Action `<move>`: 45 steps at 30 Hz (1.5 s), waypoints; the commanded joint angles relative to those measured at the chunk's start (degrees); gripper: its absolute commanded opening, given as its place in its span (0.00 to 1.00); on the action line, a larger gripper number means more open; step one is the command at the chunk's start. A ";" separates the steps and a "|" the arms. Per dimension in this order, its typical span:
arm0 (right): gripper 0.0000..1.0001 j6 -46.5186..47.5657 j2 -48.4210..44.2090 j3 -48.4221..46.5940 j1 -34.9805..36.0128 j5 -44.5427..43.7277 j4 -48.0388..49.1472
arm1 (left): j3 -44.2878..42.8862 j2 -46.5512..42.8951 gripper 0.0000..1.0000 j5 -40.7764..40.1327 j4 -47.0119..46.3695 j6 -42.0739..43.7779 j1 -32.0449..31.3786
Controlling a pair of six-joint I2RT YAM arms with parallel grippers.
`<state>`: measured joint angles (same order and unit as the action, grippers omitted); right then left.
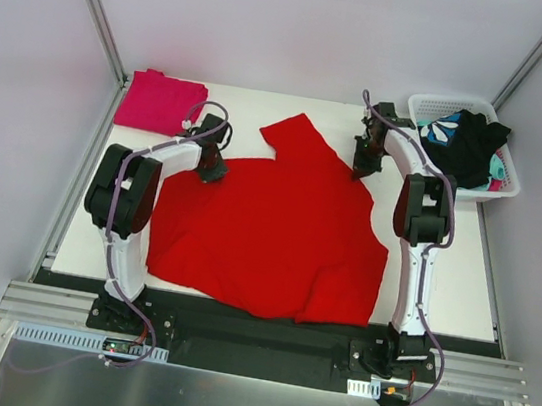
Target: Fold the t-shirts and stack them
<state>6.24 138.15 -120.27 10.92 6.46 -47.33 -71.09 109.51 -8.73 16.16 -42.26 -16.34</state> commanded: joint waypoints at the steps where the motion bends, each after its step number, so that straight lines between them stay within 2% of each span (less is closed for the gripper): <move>1: 0.01 0.00 1.33 -2.51 -2.57 -1.53 -3.11 | -2.29 5.69 0.00 6.35 -0.34 -2.30 1.31; 7: 0.01 0.18 3.09 -7.16 -5.90 -3.03 -5.31 | -8.70 13.07 0.00 12.24 -2.45 -3.35 1.66; 19: 0.01 -0.18 6.79 -17.89 -10.74 -0.49 -4.53 | -33.12 26.17 0.00 18.05 -2.36 -3.71 1.57; 24: 0.01 -0.96 2.49 -14.13 -10.83 3.03 -1.81 | -37.80 24.36 0.00 17.87 -2.45 -0.55 1.57; 26: 0.01 -1.49 -1.99 -10.35 -10.57 4.61 -0.84 | -36.76 21.28 0.06 16.82 -2.45 1.55 1.40; 30: 0.04 -1.76 -10.25 -5.08 -8.29 6.46 -2.06 | -29.13 7.70 0.19 15.07 -2.45 4.02 1.22; 32: 0.08 -1.93 -16.22 0.52 -6.54 6.81 -1.80 | -22.45 2.31 0.34 14.01 -2.28 5.08 1.05; 34: 0.11 -2.02 -20.27 4.76 -5.04 7.25 -1.80 | -15.70 -5.60 0.40 13.66 -1.93 5.61 0.96; 35: 0.13 -2.20 -24.55 10.00 -3.29 6.99 -1.80 | -13.40 -8.24 0.47 13.39 -1.58 5.96 0.52; 38: 0.16 -3.07 -32.73 19.07 -0.82 6.55 -0.75 | -5.22 -17.82 0.50 12.52 0.97 5.96 -1.05; 39: 0.15 -4.12 -35.29 26.33 -0.55 6.72 0.04 | -2.85 -22.11 0.52 12.16 1.50 5.70 -1.41; 43: 0.17 -5.54 -45.76 42.28 0.15 6.81 4.52 | 10.51 -30.31 0.54 12.51 2.03 4.21 -3.35; 45: 0.25 -5.71 -50.49 49.12 0.59 6.46 4.62 | 15.25 -33.73 0.57 12.43 2.46 3.85 -4.92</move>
<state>2.55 93.17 -82.13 12.29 13.37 -43.92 -64.84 78.19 4.93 14.44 -38.04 -19.33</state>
